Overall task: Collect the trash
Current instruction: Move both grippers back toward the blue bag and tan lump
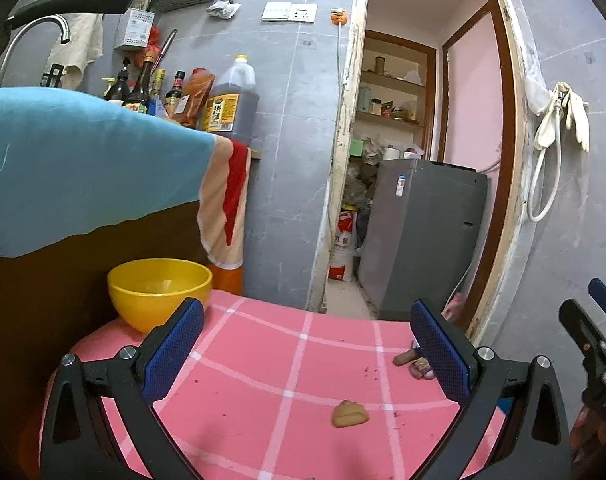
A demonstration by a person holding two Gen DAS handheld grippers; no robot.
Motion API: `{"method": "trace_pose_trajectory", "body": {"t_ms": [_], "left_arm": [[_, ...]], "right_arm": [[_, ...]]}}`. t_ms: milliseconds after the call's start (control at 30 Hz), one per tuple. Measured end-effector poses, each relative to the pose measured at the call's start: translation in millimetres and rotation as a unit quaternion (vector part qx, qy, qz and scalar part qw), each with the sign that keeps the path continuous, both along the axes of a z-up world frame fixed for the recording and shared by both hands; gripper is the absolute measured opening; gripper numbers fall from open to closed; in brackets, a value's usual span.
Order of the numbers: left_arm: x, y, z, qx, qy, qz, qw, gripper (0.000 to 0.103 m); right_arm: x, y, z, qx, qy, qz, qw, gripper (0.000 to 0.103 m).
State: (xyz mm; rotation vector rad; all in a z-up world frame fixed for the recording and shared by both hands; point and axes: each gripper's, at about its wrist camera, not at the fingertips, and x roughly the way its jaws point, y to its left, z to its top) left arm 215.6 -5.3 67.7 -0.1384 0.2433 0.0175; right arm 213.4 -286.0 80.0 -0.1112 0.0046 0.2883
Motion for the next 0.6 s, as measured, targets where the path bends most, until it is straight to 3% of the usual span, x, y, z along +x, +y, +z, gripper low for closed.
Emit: {"method": "trace_pose_trajectory", "body": {"t_ms": [400, 600], "left_arm": [[15, 5, -28, 0.011, 0.062, -0.024, 0.9977, 0.101], [29, -7, -41, 0.021, 0.117, -0.056, 0.9914, 0.101]], "right_arm": [[28, 17, -19, -0.040, 0.063, 0.006, 0.997, 0.103], [62, 20, -40, -0.079, 0.166, -0.007, 0.983, 0.103]]}}
